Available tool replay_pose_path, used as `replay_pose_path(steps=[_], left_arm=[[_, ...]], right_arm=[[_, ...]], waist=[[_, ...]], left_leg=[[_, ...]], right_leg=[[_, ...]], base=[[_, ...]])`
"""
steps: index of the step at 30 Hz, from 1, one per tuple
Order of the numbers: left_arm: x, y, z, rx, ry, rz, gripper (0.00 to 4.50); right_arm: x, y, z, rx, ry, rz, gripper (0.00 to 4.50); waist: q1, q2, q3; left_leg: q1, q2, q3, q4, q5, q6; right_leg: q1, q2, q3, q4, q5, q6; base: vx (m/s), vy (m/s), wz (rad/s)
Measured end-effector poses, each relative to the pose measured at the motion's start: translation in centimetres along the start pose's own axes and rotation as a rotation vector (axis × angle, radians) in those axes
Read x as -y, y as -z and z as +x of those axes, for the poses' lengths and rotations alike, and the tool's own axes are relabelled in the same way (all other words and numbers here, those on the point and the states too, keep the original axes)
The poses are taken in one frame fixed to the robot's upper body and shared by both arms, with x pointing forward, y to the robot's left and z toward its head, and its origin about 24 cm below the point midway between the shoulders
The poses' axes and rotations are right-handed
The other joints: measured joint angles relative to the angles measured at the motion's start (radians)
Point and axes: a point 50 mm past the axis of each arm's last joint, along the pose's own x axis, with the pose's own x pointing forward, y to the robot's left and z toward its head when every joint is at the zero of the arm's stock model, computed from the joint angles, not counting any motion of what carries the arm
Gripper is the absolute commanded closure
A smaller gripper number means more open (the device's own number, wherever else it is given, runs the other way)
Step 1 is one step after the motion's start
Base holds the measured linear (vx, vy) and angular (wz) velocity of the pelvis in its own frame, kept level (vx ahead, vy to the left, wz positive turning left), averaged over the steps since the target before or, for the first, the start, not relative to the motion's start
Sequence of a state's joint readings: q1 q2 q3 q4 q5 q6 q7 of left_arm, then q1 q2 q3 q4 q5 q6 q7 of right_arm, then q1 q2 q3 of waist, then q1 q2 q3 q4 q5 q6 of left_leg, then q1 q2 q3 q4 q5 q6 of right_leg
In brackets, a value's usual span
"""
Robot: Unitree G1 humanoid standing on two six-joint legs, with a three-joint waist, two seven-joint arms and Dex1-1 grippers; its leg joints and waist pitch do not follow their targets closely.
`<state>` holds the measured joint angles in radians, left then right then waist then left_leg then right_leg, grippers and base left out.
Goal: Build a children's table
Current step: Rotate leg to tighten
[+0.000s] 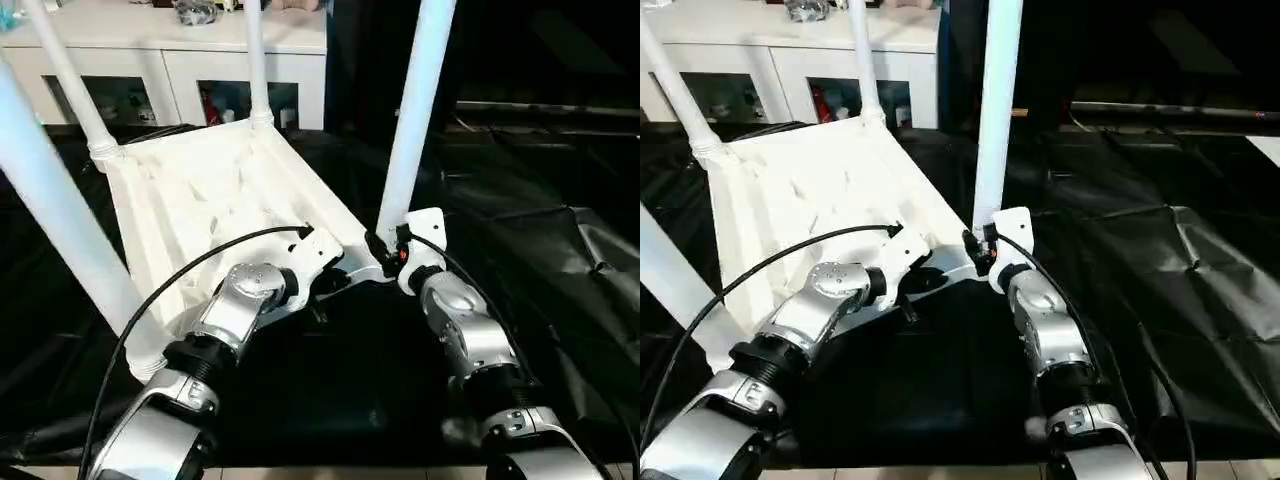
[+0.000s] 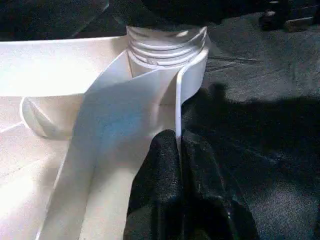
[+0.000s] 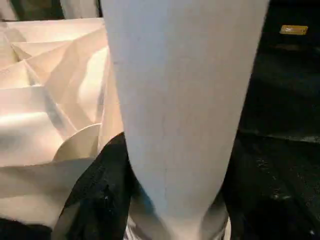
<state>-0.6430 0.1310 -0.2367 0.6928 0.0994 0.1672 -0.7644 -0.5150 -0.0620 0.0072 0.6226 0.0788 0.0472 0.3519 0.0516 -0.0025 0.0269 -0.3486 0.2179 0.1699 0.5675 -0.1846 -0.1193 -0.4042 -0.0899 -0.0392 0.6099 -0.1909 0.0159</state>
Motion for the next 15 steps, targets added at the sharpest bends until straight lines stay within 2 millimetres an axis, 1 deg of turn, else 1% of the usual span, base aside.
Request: replay_pose_path(steps=[1, 3, 5, 7, 8, 11, 15], left_arm=[[0.0, 0.1, -0.1, 0.001, 0.008, 0.0, 4.5], [-0.3, 0.4, -0.8, 0.006, 0.039, 0.006, 4.5], [-0.6, 0.7, -1.6, 0.007, 0.069, 0.012, 4.5], [-0.6, 1.0, -2.1, 0.008, 0.092, 0.02, 4.5], [-0.7, 1.1, -2.5, 0.008, 0.109, 0.022, 4.5], [-0.8, 1.5, -3.5, 0.007, 0.168, 0.023, 4.5], [-0.9, 2.0, -4.5, 0.002, 0.214, 0.023, 4.5]], right_arm=[[0.0, 0.0, -0.1, 0.005, -0.023, 0.0, 1.63], [0.3, 0.0, -0.7, -0.003, -0.109, -0.029, 1.34], [0.4, -0.1, -1.3, -0.015, -0.201, -0.052, 1.2], [0.5, -0.1, -1.9, -0.03, -0.269, -0.076, 1.2], [0.9, -0.2, -2.3, -0.045, -0.31, -0.104, 1.2], [1.2, -0.3, -3.6, -0.079, -0.438, -0.154, 1.2], [1.2, -0.3, -4.4, -0.102, -0.516, -0.186, 1.2]], waist=[[-0.001, 0.0, 0.0], [-0.001, 0.0, 0.0], [-0.002, 0.0, 0.001], [-0.002, 0.0, 0.001], [-0.002, 0.0, 0.001], [0.003, -0.001, 0.002], [0.001, -0.002, 0.002]], left_leg=[[0.0, 0.0, 0.0, 0.0, 0.0, 0.0], [0.0, 0.0, 0.0, -0.002, 0.0, 0.0], [0.0, 0.001, 0.0, -0.003, 0.0, 0.0], [-0.001, 0.001, 0.0, -0.002, 0.0, 0.0], [-0.001, 0.001, 0.0, -0.002, 0.0, 0.0], [-0.002, 0.001, 0.0, -0.002, 0.0, 0.0], [-0.002, 0.001, 0.0, -0.002, 0.0, 0.0]], right_leg=[[0.0, 0.0, 0.0, 0.0, 0.0, 0.0], [-0.001, 0.0, 0.0, 0.0, 0.0, 0.0], [-0.002, 0.001, 0.0, 0.0, 0.0, 0.0], [-0.002, 0.001, 0.0, 0.0, 0.0, 0.0], [-0.002, 0.001, 0.0, 0.0, 0.0, 0.0], [-0.002, 0.001, 0.0, -0.001, -0.001, 0.0], [-0.002, 0.001, 0.0, -0.001, -0.001, 0.0]], base=[[0.0, 0.0, 0.0], [0.0, 0.0, 0.0], [0.0, 0.0, 0.0], [0.0, 0.0, 0.0], [0.0, 0.0, 0.0], [0.0, 0.0, 0.0], [0.0, 0.0, 0.0]])
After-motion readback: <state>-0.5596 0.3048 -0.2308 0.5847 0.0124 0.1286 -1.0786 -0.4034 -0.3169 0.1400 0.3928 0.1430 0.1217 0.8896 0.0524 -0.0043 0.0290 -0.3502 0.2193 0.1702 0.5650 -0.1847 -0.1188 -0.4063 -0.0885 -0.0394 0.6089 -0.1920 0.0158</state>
